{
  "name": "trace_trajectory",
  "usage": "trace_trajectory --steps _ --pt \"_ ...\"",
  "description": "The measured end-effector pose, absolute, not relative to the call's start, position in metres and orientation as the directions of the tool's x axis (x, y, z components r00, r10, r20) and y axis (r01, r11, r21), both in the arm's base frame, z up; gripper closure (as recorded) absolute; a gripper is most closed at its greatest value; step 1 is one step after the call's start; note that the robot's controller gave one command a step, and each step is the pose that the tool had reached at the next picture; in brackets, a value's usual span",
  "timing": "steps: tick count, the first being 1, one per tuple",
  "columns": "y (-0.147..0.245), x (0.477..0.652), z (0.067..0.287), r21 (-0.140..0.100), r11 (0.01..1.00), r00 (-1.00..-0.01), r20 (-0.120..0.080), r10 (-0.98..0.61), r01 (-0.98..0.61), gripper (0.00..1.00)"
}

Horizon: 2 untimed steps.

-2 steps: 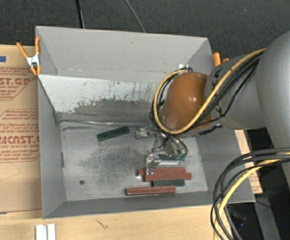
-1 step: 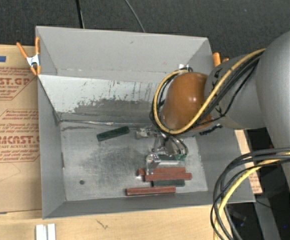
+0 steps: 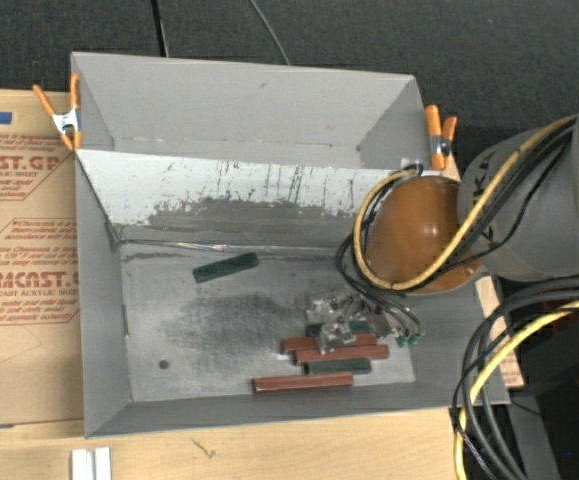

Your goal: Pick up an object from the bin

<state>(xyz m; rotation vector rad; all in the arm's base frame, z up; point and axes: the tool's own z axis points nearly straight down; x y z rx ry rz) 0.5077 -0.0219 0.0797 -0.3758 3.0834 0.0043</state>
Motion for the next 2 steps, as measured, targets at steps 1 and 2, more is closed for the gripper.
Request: trace_trajectory --steps 1,2 --pt "-0.022 0.508 0.08 -0.002 0.971 -0.97 -0.035 -0.24 -0.24 1.0" --pt "-0.03 0.507 0.212 0.0 0.988 -0.988 -0.002 -0.154 -0.154 1.0"
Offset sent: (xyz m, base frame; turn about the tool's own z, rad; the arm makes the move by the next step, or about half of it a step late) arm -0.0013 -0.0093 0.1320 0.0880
